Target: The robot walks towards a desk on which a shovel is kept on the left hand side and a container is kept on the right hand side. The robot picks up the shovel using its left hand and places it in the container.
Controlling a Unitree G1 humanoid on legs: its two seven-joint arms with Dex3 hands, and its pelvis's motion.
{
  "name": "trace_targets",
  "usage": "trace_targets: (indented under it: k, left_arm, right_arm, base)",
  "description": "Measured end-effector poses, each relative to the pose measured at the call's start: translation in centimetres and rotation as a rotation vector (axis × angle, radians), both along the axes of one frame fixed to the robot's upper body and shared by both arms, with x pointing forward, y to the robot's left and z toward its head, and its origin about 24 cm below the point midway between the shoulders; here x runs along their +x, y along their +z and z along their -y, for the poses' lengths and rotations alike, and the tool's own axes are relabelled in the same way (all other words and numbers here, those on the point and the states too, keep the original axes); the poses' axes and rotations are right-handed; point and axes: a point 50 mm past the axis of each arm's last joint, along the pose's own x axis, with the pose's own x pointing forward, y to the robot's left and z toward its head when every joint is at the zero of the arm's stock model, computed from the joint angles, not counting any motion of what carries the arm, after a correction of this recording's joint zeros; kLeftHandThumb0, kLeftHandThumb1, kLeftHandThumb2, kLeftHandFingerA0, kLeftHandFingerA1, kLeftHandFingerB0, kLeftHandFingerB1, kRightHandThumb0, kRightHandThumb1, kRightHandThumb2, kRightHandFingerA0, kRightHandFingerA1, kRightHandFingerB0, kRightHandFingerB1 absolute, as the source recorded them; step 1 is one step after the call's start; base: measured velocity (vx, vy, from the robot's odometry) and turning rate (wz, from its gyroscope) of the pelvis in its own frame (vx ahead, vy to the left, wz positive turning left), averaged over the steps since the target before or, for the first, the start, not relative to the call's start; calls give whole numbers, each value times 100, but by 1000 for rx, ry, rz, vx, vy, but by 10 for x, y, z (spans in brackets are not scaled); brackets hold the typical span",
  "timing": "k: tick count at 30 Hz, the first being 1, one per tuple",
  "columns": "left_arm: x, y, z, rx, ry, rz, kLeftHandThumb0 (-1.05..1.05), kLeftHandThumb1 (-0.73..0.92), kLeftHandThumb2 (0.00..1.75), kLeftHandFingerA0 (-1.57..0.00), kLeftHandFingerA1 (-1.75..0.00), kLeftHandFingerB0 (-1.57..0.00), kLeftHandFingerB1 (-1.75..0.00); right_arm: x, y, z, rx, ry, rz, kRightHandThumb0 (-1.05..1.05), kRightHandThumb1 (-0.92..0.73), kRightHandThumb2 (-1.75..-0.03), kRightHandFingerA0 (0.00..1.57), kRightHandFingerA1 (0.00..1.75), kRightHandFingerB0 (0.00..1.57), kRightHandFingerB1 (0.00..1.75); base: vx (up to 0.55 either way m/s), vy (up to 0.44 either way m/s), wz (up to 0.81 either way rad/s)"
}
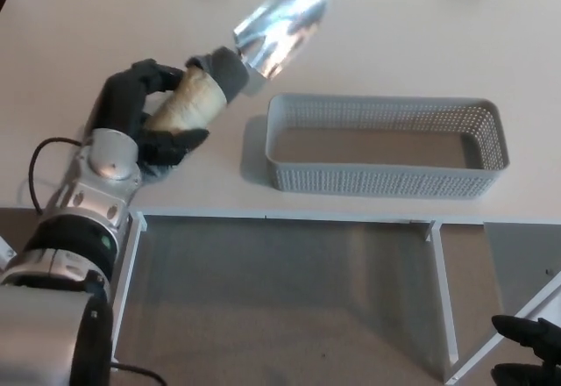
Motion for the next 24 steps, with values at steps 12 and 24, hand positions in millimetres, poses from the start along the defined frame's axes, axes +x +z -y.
trace_targets:
  k: [12, 24]
  left_arm:
    - [19, 50, -5, 68, -32, 139, -15, 80, 63, -98, -152, -72, -127]
    - [26, 70, 21, 254, -254, 162, -13, 70, 78, -97, -140, -83, -116]
  right_arm:
    - [4, 3, 0, -9, 6, 8, -41, -69, -60, 58, 51, 41, 43]
    - [4, 3, 0, -20, 14, 4, -41, -69, -60, 57, 51, 42, 43]
  base:
    - [0, 0, 0]
    - [0, 0, 0]
